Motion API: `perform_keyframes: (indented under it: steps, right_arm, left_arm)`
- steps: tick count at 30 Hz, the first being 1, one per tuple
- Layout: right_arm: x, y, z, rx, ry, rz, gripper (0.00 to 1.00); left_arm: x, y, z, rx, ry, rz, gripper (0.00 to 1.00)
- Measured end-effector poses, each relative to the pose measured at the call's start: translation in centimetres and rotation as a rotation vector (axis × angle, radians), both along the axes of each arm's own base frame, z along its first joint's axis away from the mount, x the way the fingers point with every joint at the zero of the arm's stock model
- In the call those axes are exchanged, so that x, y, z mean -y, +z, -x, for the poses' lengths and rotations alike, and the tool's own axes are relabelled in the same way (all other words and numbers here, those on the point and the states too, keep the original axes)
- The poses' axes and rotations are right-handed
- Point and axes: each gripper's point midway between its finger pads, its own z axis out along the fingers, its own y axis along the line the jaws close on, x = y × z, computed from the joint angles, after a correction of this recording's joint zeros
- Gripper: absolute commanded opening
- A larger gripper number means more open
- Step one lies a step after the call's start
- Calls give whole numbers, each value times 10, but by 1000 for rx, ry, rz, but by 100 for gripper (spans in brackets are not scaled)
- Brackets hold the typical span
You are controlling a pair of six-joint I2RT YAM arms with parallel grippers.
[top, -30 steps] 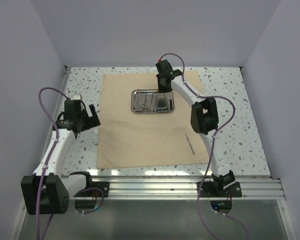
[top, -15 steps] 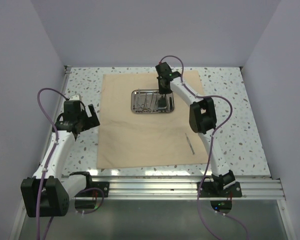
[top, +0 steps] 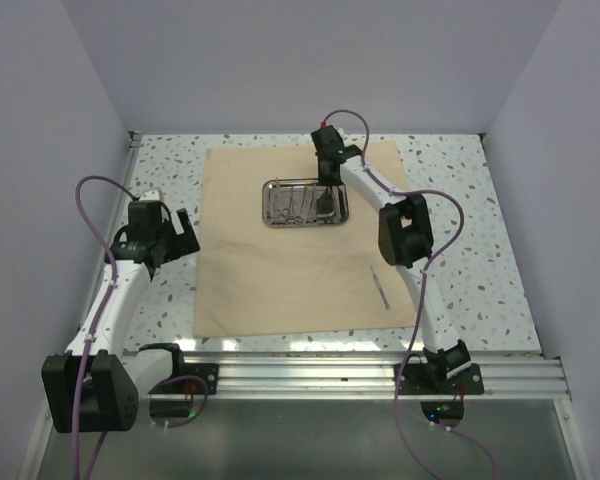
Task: Open and lay out the surgical kit
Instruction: Pick up the medical item from the container.
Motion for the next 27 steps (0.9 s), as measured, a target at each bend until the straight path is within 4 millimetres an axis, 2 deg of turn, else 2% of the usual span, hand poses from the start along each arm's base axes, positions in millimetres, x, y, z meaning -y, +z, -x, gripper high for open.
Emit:
perform_keyframes:
  steps: [3, 12, 18, 27]
  right_arm:
    - [1, -4, -1, 21, -10, -7, 18]
    - [2, 7, -16, 69, -37, -32, 19]
    - [0, 3, -24, 66, -34, -24, 19]
    - [3, -8, -10, 29, -39, 7, 12]
  left_arm:
    - [0, -1, 0, -6, 0, 0, 100]
    - [0, -3, 0, -11, 1, 0, 100]
    - [-1, -3, 0, -12, 5, -4, 100]
    - [-1, -3, 0, -12, 5, -6, 100]
